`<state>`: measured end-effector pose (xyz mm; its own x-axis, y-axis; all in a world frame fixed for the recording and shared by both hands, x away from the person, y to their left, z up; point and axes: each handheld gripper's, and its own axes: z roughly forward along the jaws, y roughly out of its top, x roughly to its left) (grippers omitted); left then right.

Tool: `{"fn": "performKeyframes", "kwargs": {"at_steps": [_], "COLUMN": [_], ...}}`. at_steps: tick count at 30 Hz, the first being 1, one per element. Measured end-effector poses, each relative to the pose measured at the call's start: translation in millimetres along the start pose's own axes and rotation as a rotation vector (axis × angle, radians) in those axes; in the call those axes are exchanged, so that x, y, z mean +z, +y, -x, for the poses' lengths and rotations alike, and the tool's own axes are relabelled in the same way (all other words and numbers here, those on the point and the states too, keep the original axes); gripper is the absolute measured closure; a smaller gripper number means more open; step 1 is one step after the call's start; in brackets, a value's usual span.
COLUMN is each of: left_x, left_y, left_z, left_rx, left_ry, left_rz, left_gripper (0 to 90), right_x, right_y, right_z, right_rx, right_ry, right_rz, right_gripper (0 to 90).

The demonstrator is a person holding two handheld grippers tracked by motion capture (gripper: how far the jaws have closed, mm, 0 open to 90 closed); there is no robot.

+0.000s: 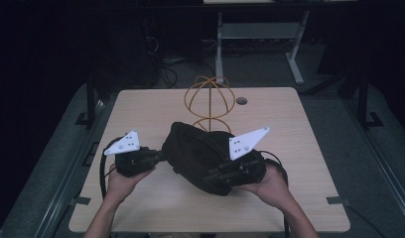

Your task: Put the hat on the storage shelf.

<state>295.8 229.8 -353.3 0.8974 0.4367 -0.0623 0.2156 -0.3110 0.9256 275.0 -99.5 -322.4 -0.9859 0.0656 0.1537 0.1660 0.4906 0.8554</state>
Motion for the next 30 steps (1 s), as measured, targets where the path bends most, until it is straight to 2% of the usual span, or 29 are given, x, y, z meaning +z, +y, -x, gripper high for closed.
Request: {"fn": "performKeyframes", "kwargs": {"at_steps": [6,12,17,22,26,30], "left_x": [-5.7,-11.9,-18.4,-25.4,-30.1,-36.2], "left_y": [16.6,35.3,49.1,64.6,73.9,77.6], "left_z": [4.7,8.8,10.3,12.4,10.4,6.8], "left_rx": [0.035,0.063,0.063,0.088,0.098,0.094], "left_ry": [0.023,0.044,0.053,0.071,0.092,0.107], "left_rz": [-0.009,-0.011,0.001,0.001,-0.002,-0.003], "left_gripper": [87.0,87.1,87.1,87.2,87.2,87.2], "right_x": [-4.1,-8.4,-7.3,-9.1,-12.4,-24.3], "right_y": [-9.4,-14.0,-13.4,-12.3,-13.9,-26.8], "right_z": [8.9,15.0,17.6,19.6,20.0,20.9], "right_rx": [0.024,0.055,0.048,0.044,0.066,0.101], "right_ry": [0.013,0.002,-0.002,-0.021,-0.076,-0.177], "right_rz": [0.039,0.065,0.091,0.122,0.125,0.128], "right_gripper": [78.7,74.8,72.7,66.1,45.9,33.9]}}
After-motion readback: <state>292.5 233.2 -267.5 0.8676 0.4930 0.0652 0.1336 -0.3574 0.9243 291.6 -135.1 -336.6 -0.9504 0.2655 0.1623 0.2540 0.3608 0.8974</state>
